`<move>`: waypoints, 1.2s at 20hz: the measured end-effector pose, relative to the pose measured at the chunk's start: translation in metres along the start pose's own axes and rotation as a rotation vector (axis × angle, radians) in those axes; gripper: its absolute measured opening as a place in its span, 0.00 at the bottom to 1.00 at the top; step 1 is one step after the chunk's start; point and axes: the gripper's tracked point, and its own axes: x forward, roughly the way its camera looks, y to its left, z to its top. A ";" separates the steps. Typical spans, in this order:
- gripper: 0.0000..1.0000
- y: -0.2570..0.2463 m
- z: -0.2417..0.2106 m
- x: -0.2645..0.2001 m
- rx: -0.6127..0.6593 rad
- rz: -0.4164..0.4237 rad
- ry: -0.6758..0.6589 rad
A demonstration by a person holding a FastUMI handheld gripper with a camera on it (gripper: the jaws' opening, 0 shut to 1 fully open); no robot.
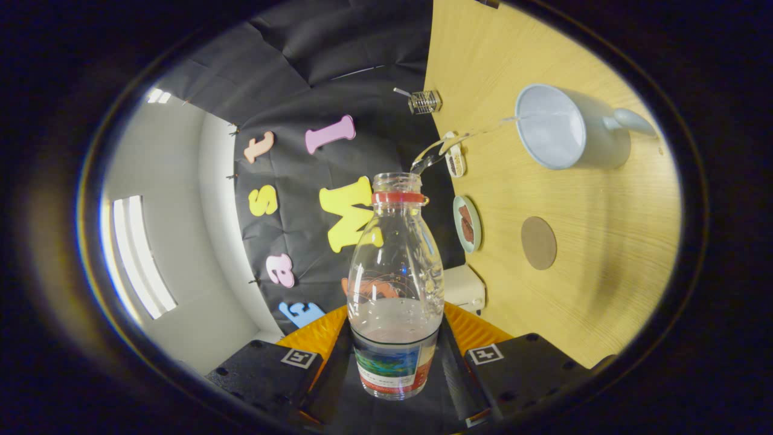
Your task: Take the bottle from table, then pour the juice into the cup, finally place the bottle on the coaster
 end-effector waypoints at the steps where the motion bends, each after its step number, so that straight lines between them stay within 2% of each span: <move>1: 0.76 0.001 0.000 0.001 0.004 0.000 0.002; 24: 0.76 0.031 -0.006 0.004 0.190 0.061 0.012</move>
